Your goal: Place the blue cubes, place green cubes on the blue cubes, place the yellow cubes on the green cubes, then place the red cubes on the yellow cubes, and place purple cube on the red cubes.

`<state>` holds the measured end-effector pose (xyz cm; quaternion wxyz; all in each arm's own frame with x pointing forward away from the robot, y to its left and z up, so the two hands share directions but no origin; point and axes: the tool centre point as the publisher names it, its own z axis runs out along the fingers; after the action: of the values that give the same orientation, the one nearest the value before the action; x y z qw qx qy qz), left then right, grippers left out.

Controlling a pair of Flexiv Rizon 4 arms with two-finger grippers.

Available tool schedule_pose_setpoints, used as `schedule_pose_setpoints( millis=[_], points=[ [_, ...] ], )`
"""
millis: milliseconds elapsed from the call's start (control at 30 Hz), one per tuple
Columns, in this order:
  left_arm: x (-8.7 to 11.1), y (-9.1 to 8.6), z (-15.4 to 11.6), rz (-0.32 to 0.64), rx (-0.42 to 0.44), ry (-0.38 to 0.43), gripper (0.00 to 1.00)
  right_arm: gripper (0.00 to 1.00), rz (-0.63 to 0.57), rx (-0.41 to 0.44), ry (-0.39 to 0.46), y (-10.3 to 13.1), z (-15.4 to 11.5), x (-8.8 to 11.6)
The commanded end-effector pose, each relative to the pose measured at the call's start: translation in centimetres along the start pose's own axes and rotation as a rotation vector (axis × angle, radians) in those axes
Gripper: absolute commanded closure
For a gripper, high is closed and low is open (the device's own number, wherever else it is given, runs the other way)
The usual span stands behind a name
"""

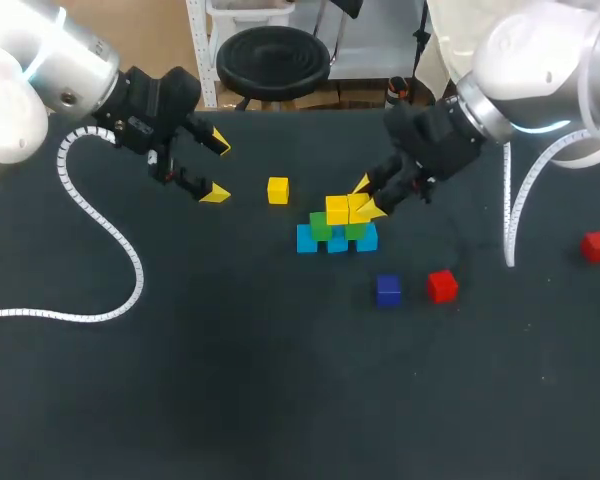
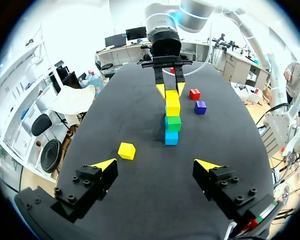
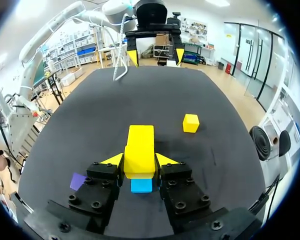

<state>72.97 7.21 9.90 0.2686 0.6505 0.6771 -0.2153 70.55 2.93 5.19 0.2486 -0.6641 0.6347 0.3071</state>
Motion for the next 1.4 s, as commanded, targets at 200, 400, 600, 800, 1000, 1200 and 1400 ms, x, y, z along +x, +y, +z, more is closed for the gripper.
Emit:
schedule_pose_setpoints(
  millis=[200, 400, 600, 800, 1000, 1200, 1400],
  points=[
    [0.05, 0.1, -0.03, 0.001, 0.002, 0.0, 0.0, 1.0, 0.003, 0.014, 0.009, 0.57, -0.28, 0.01],
    [0.05, 0.1, -0.03, 0.001, 0.002, 0.0, 0.0, 1.0, 0.001, 0.01, 0.008, 0.49, -0.08, -0.05],
    [0.05, 0.1, -0.03, 0.001, 0.002, 0.0, 0.0, 1.0, 0.001, 0.01, 0.006, 0.35, -0.03, 0.05],
    [0.05, 0.1, -0.03, 0.001, 0.002, 0.0, 0.0, 1.0, -0.001, 0.009, 0.006, 0.33, -0.03, 0.04],
    [0.05, 0.1, -0.03, 0.001, 0.002, 0.0, 0.0, 1.0, -0.002, 0.008, 0.007, 0.31, -0.05, -0.04],
    [0.05, 0.1, -0.03, 0.001, 0.002, 0.0, 0.0, 1.0, -0.002, 0.006, 0.006, 0.2, 0.06, -0.12],
    [0.05, 0.1, -0.03, 0.001, 0.002, 0.0, 0.0, 1.0, 0.0, 0.002, 0.006, 0.15, 0.17, -0.14]
  ],
)
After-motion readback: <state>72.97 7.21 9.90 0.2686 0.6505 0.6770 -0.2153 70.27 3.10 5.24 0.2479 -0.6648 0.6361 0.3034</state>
